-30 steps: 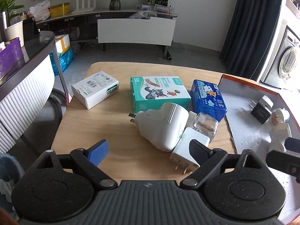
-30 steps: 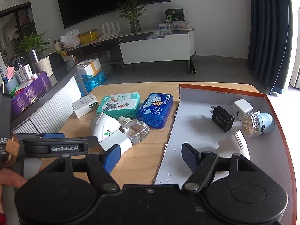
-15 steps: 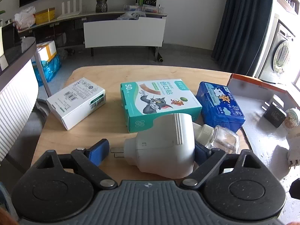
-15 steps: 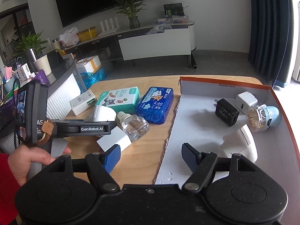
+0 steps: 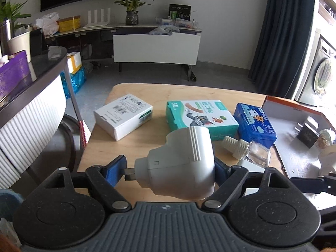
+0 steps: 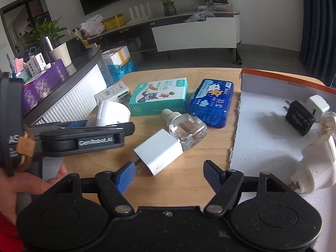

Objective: Organize rigid objects
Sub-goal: 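Carry the white adapter and white charger with both grippers over the box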

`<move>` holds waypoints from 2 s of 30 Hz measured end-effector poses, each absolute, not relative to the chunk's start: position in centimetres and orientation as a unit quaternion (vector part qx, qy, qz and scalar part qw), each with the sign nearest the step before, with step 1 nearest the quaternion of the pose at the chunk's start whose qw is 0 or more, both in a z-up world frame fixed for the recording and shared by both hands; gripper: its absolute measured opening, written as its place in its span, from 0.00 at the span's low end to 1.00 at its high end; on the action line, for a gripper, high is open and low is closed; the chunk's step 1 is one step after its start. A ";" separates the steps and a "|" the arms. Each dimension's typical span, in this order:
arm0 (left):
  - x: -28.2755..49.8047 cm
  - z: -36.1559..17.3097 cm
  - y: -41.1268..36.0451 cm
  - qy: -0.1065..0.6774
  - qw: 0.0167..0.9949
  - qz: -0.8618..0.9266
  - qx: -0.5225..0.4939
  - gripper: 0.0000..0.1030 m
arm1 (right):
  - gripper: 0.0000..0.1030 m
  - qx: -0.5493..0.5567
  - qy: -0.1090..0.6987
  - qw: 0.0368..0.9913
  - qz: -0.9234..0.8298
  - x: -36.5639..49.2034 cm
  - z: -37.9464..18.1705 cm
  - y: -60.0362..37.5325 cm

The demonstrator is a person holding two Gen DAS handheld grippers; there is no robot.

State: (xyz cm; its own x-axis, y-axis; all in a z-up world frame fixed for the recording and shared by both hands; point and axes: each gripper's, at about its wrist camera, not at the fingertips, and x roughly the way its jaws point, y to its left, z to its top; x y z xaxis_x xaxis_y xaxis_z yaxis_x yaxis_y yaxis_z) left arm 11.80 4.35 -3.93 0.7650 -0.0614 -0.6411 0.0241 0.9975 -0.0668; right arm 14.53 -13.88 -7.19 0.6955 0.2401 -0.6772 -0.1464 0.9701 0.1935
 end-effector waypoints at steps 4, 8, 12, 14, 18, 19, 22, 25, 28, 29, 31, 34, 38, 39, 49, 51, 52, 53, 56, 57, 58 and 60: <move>10.6 -2.8 5.5 0.333 0.942 -0.002 -0.039 0.83 | 0.85 0.065 0.385 0.916 0.094 16.3 -7.9 -12.2; 9.8 -2.5 6.4 0.327 0.944 0.006 -0.052 0.83 | 0.85 0.060 0.406 0.910 0.063 18.2 -8.5 -10.4; 9.6 -2.6 6.6 0.330 0.942 0.007 -0.059 0.83 | 0.82 0.037 0.403 0.913 0.043 19.1 -9.0 -9.2; 9.3 -2.7 6.6 0.328 0.943 0.003 -0.062 0.83 | 0.75 0.025 0.396 0.917 0.041 18.8 -9.0 -9.3; 9.0 -2.7 6.4 0.327 0.943 -0.002 -0.063 0.83 | 0.75 0.041 0.398 0.915 0.048 17.8 -8.8 -10.3; 8.9 -2.6 6.3 0.327 0.943 -0.002 -0.062 0.83 | 0.75 0.046 0.394 0.916 0.052 17.4 -8.6 -10.6; 8.4 -2.4 5.9 0.325 0.944 -0.009 -0.063 0.83 | 0.75 0.050 0.378 0.922 0.061 16.0 -7.6 -11.1; 7.9 -2.2 5.5 0.322 0.944 -0.014 -0.064 0.83 | 0.75 0.042 0.357 0.931 0.071 14.4 -6.4 -11.6; 7.5 -1.8 4.9 0.317 0.946 -0.017 -0.060 0.83 | 0.75 0.025 0.336 0.938 0.076 12.9 -5.3 -11.9; 7.3 -1.6 4.7 0.316 0.947 -0.018 -0.059 0.83 | 0.75 0.023 0.331 0.940 0.076 12.5 -4.9 -12.1; 6.9 -1.2 4.3 0.313 0.948 -0.022 -0.056 0.83 | 0.75 0.012 0.322 0.944 0.072 11.6 -4.3 -12.4; 6.4 -0.8 3.4 0.311 0.949 -0.029 -0.050 0.83 | 0.75 0.012 0.315 0.947 0.064 10.6 -3.7 -13.3; 5.8 -0.5 2.5 0.312 0.948 -0.039 -0.050 0.83 | 0.75 0.013 0.306 0.950 0.054 9.1 -3.0 -14.5; 5.7 -0.5 2.3 0.314 0.947 -0.043 -0.054 0.83 | 0.75 0.013 0.304 0.951 0.051 8.7 -2.8 -14.9; 4.9 0.0 -0.6 0.312 0.946 -0.072 -0.041 0.83 | 0.75 0.026 0.286 0.958 0.019 5.3 -1.6 -18.6; 4.9 0.1 -1.2 0.313 0.946 -0.077 -0.037 0.83 | 0.75 0.031 0.284 0.958 0.014 4.7 -1.5 -19.2; 4.8 0.1 -1.6 0.313 0.945 -0.081 -0.037 0.83 | 0.75 0.033 0.283 0.959 0.013 4.5 -1.4 -19.5; 4.7 0.1 -1.7 0.313 0.945 -0.085 -0.039 0.83 | 0.75 0.035 0.282 0.959 0.010 4.3 -1.4 -19.8; 4.7 0.1 -2.4 0.313 0.945 -0.093 -0.035 0.83 | 0.75 0.039 0.280 0.959 0.005 3.8 -1.3 -20.4; 4.7 0.1 -2.7 0.313 0.944 -0.096 -0.034 0.83 | 0.75 0.040 0.280 0.959 0.004 3.7 -1.3 -20.6; 4.6 0.1 -3.0 0.313 0.944 -0.098 -0.032 0.83 | 0.75 0.041 0.280 0.959 0.002 3.6 -1.3 -20.9; 4.6 0.1 -3.4 0.313 0.944 -0.102 -0.031 0.83 | 0.75 0.042 0.281 0.959 -0.002 3.3 -1.3 -21.2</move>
State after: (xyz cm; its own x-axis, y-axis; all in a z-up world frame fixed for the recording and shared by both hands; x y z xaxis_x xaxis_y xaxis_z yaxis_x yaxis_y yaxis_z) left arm 4.60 -3.37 0.13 0.7831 -0.2120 -0.5846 0.1730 0.9772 -0.1227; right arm 3.30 -21.23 -1.34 0.8422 0.0202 -0.5388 0.0268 0.9965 0.0793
